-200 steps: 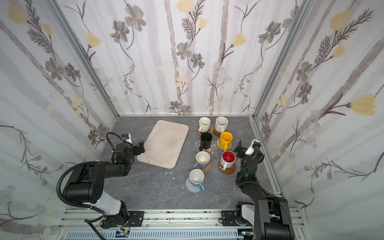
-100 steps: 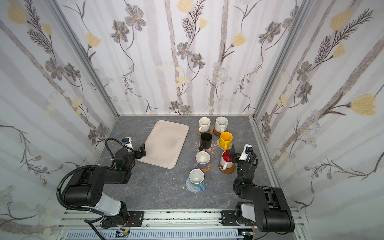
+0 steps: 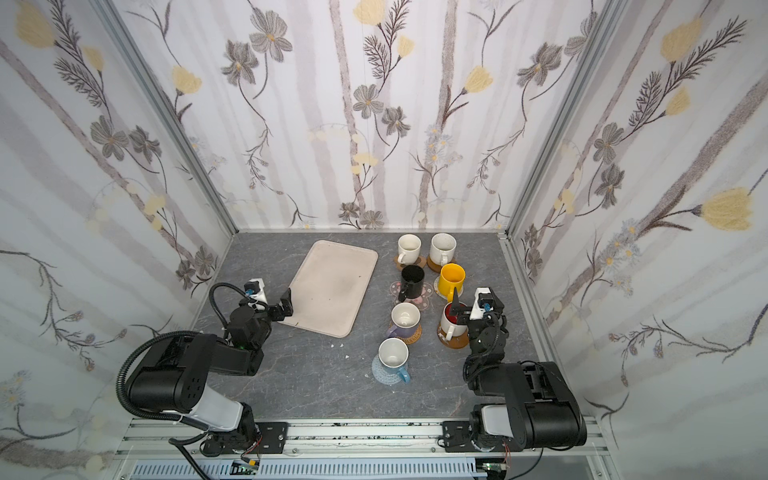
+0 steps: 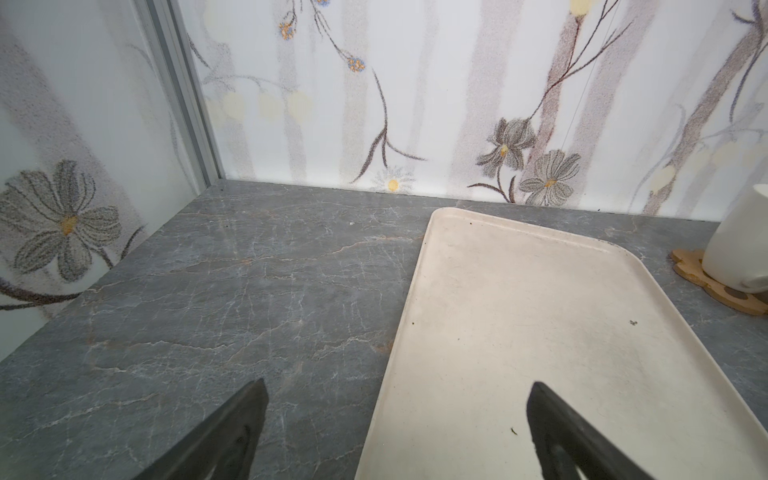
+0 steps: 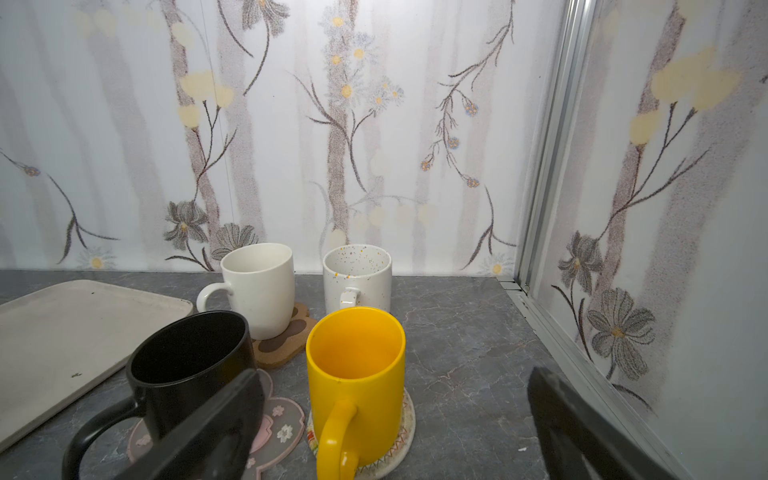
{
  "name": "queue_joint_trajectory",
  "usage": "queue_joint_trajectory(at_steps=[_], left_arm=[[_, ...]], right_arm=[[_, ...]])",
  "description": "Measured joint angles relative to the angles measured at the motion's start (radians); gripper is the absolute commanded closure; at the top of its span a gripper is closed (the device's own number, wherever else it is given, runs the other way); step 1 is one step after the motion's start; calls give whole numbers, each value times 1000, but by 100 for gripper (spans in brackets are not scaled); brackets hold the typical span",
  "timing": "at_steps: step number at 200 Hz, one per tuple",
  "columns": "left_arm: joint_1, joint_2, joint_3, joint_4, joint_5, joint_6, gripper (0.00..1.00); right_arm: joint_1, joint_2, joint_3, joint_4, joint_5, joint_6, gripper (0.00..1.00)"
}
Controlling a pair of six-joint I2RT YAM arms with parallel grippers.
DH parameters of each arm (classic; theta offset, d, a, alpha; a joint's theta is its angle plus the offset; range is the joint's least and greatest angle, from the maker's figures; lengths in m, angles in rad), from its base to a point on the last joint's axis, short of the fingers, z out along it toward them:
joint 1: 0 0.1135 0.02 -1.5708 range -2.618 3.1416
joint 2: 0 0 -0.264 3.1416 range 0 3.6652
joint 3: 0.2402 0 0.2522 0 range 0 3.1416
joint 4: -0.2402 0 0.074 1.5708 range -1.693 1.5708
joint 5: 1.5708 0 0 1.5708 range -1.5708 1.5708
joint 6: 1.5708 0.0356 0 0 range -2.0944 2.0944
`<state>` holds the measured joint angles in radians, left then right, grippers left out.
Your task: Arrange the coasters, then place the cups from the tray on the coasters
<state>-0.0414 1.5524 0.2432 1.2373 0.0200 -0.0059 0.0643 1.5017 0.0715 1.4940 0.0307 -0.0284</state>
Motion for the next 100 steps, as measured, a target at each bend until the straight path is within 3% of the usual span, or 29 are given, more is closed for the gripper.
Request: queue_joint_trajectory(at_steps=[100], left_arm=[[40, 29, -21, 61, 100, -5, 0]], right_arm=[[-59, -1, 36, -50, -163, -6, 0]])
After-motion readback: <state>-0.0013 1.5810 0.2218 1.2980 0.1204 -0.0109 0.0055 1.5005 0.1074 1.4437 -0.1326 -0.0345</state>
